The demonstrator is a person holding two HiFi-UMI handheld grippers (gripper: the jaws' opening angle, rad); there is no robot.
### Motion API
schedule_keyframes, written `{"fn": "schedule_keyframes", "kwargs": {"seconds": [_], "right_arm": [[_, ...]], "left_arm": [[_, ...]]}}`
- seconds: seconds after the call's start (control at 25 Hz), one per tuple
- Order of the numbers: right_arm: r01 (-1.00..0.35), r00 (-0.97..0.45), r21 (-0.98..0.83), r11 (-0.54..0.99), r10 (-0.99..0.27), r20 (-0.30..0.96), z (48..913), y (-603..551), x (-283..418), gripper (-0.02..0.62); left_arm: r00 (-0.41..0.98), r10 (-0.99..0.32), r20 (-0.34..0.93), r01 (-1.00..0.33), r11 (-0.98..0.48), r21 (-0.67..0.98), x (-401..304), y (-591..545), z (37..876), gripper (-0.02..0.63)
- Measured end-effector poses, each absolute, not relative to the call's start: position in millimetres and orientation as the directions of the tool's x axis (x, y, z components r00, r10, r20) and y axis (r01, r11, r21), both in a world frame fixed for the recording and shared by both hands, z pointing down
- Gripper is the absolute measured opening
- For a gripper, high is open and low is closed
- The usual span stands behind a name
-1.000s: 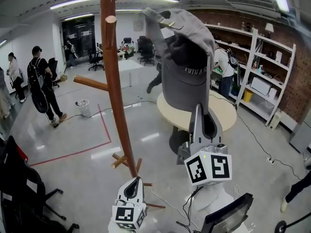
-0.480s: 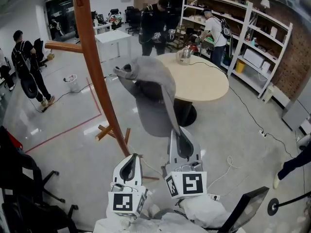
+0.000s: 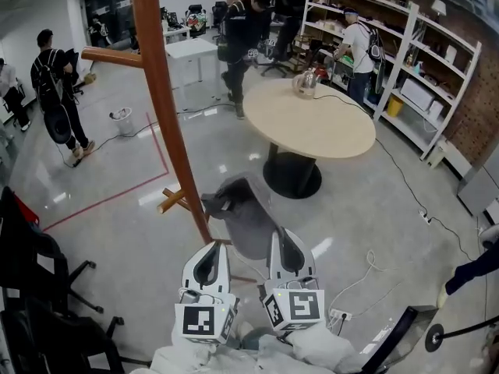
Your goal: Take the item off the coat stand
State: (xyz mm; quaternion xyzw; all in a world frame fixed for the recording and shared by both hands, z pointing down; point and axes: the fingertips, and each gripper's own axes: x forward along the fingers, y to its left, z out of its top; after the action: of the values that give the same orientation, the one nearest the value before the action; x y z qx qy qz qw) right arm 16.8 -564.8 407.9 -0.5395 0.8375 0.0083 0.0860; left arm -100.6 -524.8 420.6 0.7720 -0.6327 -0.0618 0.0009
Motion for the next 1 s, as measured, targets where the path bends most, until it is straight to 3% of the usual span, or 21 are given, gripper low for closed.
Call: {"fn": "schedule_keyframes", "kwargs": {"seconds": [0.32, 0.72, 1.0], "right_arm": [[-0.91, -0.399, -0.031, 0.413, -0.895, -0.202, 392, -540, 20, 0.023], [-0.942, -0.305, -0.11, 0.318, -0.945, -0.121, 421, -440, 24, 0.023], [-0.935, -0.335, -0.093, 0.342, -0.938, -0.084, 428, -382, 11, 0.023]], "left_arm": [[0.208, -0.972, -0.112, -0.971, -0.219, 0.098, -99, -509, 420, 0.0], [0.239, -0.969, -0.062, -0.962, -0.245, 0.12, -118, -404, 445, 0.0], [0.235, -0.97, -0.06, -0.958, -0.242, 0.155, -121, -356, 442, 0.0]]}}
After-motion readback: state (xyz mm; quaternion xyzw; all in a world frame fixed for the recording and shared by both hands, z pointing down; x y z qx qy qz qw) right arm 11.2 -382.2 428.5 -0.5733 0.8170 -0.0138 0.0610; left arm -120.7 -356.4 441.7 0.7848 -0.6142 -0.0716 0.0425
